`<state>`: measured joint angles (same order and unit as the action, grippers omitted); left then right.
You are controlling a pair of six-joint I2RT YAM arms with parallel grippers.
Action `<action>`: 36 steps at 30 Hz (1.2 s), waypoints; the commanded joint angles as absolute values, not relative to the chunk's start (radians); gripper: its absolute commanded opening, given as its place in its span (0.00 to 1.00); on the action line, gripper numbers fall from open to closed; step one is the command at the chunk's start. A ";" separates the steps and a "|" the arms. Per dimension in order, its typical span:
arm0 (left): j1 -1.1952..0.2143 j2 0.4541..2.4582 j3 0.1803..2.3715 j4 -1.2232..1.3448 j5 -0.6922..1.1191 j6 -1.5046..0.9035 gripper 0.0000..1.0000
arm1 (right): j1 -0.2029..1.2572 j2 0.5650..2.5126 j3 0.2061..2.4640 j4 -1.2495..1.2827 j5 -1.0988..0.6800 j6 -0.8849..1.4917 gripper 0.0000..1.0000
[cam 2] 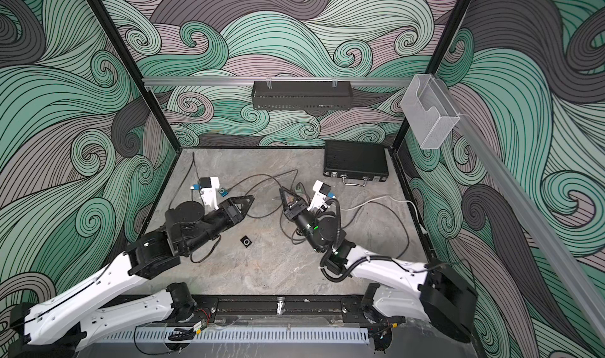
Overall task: Charge mp3
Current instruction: Pick up the charging cable from the center of the board, then adjust the mp3 player at the center of the board.
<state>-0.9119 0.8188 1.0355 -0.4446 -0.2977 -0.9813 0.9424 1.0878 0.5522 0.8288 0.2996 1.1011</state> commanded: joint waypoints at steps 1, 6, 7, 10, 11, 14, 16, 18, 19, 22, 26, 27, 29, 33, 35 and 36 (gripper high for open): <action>-0.861 0.853 1.163 -0.932 -0.346 -0.804 0.42 | 0.889 0.954 0.560 0.403 0.248 1.047 0.00; -0.792 1.034 1.090 -1.161 -0.307 -0.946 0.42 | 0.829 0.840 0.551 0.181 0.242 0.961 0.00; -0.786 1.061 1.049 -1.156 -0.293 -0.988 0.42 | 0.822 0.838 0.560 0.149 0.242 0.942 0.00; -0.758 1.122 0.941 -1.018 -0.221 -1.040 0.42 | 0.784 0.890 0.614 0.074 0.178 0.905 0.00; -0.747 1.142 0.919 -0.981 -0.210 -1.055 0.42 | 0.771 0.917 0.628 0.071 0.146 0.903 0.00; -0.713 1.213 0.900 -0.905 -0.201 -1.057 0.41 | 0.730 1.011 0.674 0.089 0.025 0.900 0.00; -0.692 1.268 0.910 -0.864 -0.193 -0.981 0.38 | 0.705 1.064 0.697 0.104 -0.040 0.885 0.00; -0.667 1.324 0.936 -0.868 -0.169 -0.905 0.32 | 0.683 1.094 0.701 0.132 -0.088 0.884 0.00; -0.652 1.355 0.950 -0.889 -0.155 -0.873 0.28 | 0.672 1.107 0.701 0.140 -0.107 0.884 0.00; -0.614 1.447 0.963 -0.920 -0.078 -0.817 0.18 | 0.657 1.124 0.700 0.144 -0.127 0.885 0.00; -0.620 1.523 0.914 -0.878 -0.012 -0.802 0.09 | 0.643 1.137 0.697 0.146 -0.139 0.887 0.00; -0.625 1.525 0.897 -0.864 -0.005 -0.805 0.08 | 0.639 1.139 0.697 0.147 -0.144 0.887 0.00; -0.634 1.530 0.883 -0.851 0.003 -0.805 0.07 | 0.632 1.143 0.700 0.150 -0.150 0.884 0.00; -0.650 1.570 0.888 -0.813 0.015 -0.810 0.07 | 0.622 1.153 0.701 0.152 -0.159 0.885 0.00; -0.653 1.599 0.895 -0.792 0.014 -0.817 0.07 | 0.618 1.151 0.697 0.153 -0.161 0.887 0.00; -0.653 1.614 0.902 -0.781 0.012 -0.820 0.07 | 0.616 1.147 0.694 0.153 -0.160 0.887 0.00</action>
<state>-0.6449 1.5757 0.8768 -0.8200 -0.0074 -0.8227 0.6258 1.1511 0.6785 0.1310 -0.1432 0.8925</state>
